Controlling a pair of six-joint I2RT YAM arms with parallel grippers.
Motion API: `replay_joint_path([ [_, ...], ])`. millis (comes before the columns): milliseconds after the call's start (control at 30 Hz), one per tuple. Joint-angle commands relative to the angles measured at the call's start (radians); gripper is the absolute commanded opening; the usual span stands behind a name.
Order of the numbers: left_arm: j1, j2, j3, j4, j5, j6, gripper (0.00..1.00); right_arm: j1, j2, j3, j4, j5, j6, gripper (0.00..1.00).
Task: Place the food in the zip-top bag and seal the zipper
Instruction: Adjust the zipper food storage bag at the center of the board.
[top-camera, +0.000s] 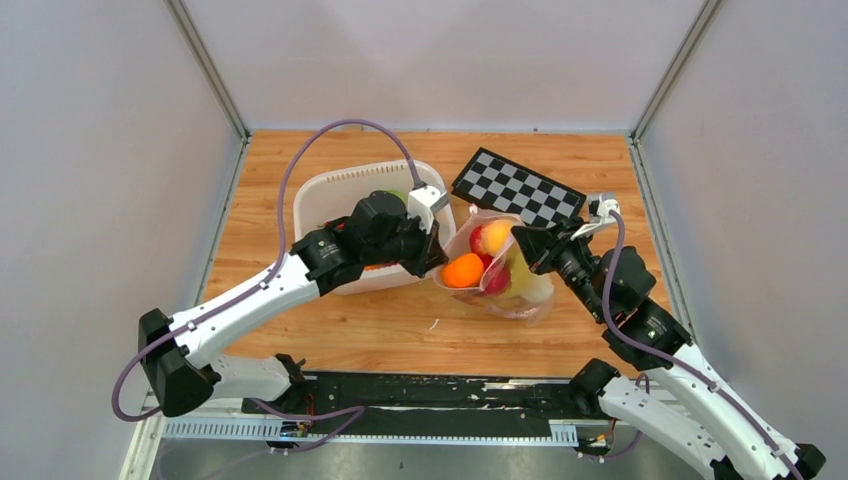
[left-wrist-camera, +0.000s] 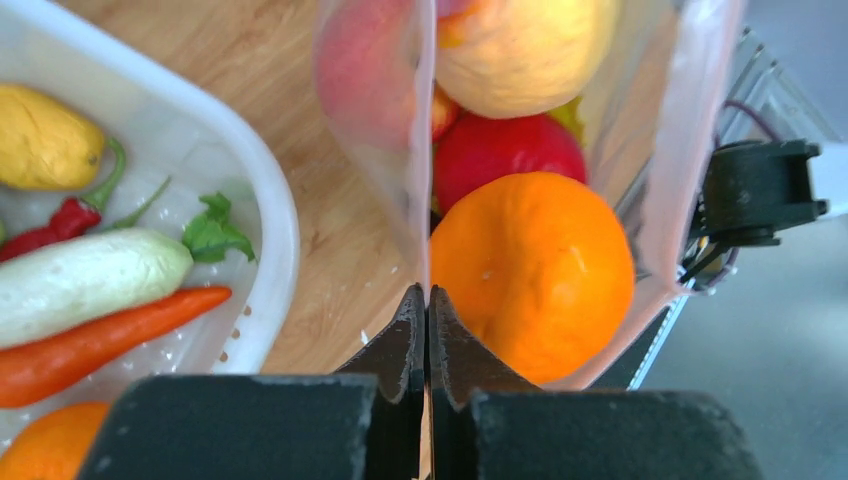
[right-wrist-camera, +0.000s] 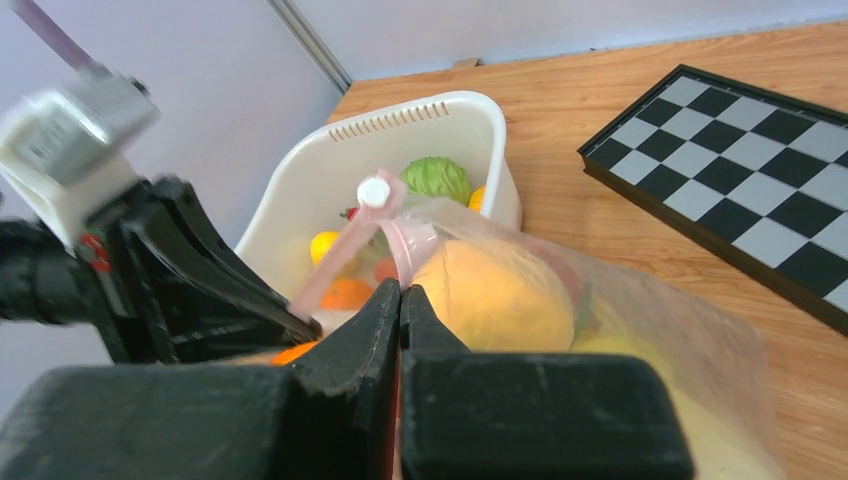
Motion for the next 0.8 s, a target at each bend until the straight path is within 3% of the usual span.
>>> replay_joint_path([
  [0, -0.003, 0.015, 0.178, -0.021, -0.004, 0.051, 0.0, -0.004, -0.025, 0.061, -0.017, -0.045, -0.114, 0.0],
  [100, -0.002, 0.072, 0.332, -0.116, -0.044, 0.071, 0.0, -0.004, -0.036, 0.116, -0.081, -0.148, -0.214, 0.0],
  [200, -0.002, 0.139, 0.416, -0.16, -0.052, 0.075, 0.0, -0.004, -0.063, 0.144, -0.146, -0.145, -0.244, 0.0],
  [333, -0.001, 0.197, 0.519, -0.224, -0.069, 0.082, 0.0, -0.004, -0.123, 0.129, -0.114, -0.174, -0.189, 0.0],
  [467, 0.003, 0.244, 0.576, -0.287, -0.126, 0.144, 0.0, -0.003, -0.121, 0.108, -0.135, -0.087, -0.113, 0.0],
  [533, 0.006, 0.314, 0.647, -0.38, -0.136, 0.157, 0.0, -0.003, -0.107, 0.092, -0.126, -0.108, -0.076, 0.0],
  [633, 0.006, 0.368, 0.73, -0.471, -0.084, 0.172, 0.0, -0.004, -0.081, 0.084, -0.105, -0.168, 0.007, 0.0],
  [767, 0.006, 0.301, 0.651, -0.341, 0.052, 0.171, 0.0, -0.003, -0.068, 0.07, -0.081, -0.157, 0.112, 0.0],
])
